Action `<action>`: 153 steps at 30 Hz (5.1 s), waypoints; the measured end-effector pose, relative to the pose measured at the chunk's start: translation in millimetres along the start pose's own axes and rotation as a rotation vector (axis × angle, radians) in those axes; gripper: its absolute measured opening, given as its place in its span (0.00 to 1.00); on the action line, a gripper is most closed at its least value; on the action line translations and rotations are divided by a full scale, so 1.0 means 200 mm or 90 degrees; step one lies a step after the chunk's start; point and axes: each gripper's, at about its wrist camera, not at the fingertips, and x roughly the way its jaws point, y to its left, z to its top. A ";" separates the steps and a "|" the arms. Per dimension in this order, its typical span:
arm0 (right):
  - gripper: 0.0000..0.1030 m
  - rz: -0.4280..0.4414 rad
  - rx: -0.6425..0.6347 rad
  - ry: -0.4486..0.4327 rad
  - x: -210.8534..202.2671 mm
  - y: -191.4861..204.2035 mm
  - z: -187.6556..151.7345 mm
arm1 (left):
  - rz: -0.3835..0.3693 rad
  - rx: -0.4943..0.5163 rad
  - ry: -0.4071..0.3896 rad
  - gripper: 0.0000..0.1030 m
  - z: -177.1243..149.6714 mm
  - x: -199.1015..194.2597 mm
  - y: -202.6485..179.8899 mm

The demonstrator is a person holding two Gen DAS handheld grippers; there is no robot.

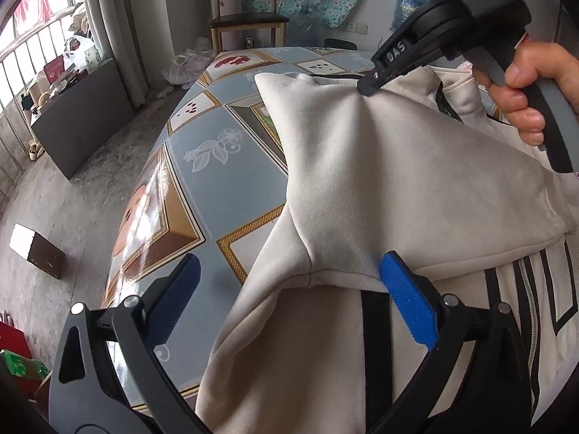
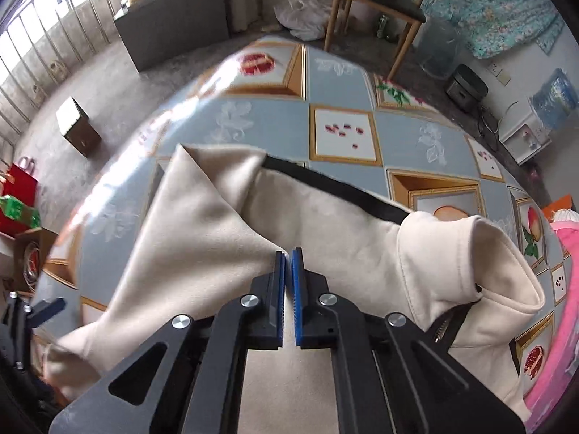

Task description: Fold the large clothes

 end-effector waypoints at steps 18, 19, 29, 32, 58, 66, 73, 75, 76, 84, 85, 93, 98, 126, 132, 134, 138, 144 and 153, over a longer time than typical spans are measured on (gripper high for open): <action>0.27 0.142 0.137 -0.071 -0.19 0.03 -0.19 | 0.009 -0.043 -0.006 0.94 0.03 -0.20 0.11; 0.51 0.159 0.160 -0.109 -0.31 -0.02 -0.29 | 0.006 -0.042 -0.007 0.94 0.04 -0.24 0.12; 0.61 0.027 0.591 -0.135 -0.61 -0.88 -1.59 | -0.060 -0.034 -0.009 0.94 0.24 -0.19 -0.03; 0.49 0.018 0.639 -0.121 -0.57 -0.98 -1.75 | -0.064 -0.014 0.013 0.94 0.28 -0.06 -0.15; 0.09 -0.055 0.463 -0.121 -0.51 -1.00 -1.59 | 0.049 -0.089 -0.008 0.94 0.24 0.02 -0.02; 0.09 -0.024 0.340 -0.144 -0.55 -0.72 -1.41 | -0.006 -0.012 -0.014 0.94 0.36 -0.06 -0.24; 0.35 0.022 0.357 -0.107 -0.47 -0.70 -1.46 | -0.019 0.081 0.040 0.94 0.32 0.15 -0.58; 0.64 0.027 0.384 -0.150 -0.60 -0.74 -1.55 | -0.011 0.100 0.044 0.94 0.29 0.19 -0.63; 0.71 0.024 0.401 -0.171 -0.67 -0.78 -1.61 | -0.006 0.107 0.047 0.94 0.28 0.21 -0.64; 0.76 -0.070 0.699 -0.250 -1.09 -1.35 -2.45 | -0.020 0.088 0.043 0.94 0.24 0.25 -0.63; 0.76 -0.088 0.763 -0.252 -1.12 -1.43 -2.61 | -0.020 0.088 0.040 0.94 0.24 0.25 -0.63; 0.76 -0.094 1.123 -0.308 -1.11 -1.73 -3.46 | -0.020 0.083 0.043 0.94 0.24 0.25 -0.63; 0.71 -0.065 1.179 -0.329 -1.00 -1.83 -3.54 | -0.021 0.082 0.051 0.94 0.25 0.25 -0.62; 0.07 -0.106 0.602 -0.592 -2.10 -1.27 -2.02 | -0.034 0.095 0.034 0.94 0.26 0.16 -0.59; 0.07 -0.003 0.452 -0.565 -1.90 -0.88 -1.45 | -0.040 0.061 0.037 0.94 0.24 0.10 -0.47; 0.07 0.051 0.427 -0.530 -1.72 -0.77 -1.29 | -0.042 0.047 0.041 0.94 0.23 0.07 -0.40; 0.07 0.114 0.382 -0.426 -1.28 -0.54 -1.03 | -0.058 0.019 0.033 0.94 0.20 -0.01 -0.25; 0.09 0.156 0.302 -0.230 -0.58 -0.15 -0.86 | -0.088 -0.004 0.006 0.94 0.17 -0.12 -0.09; 0.60 0.262 0.334 -0.225 -0.59 -0.23 -1.15 | -0.172 -0.047 0.003 0.94 0.25 -0.08 -0.06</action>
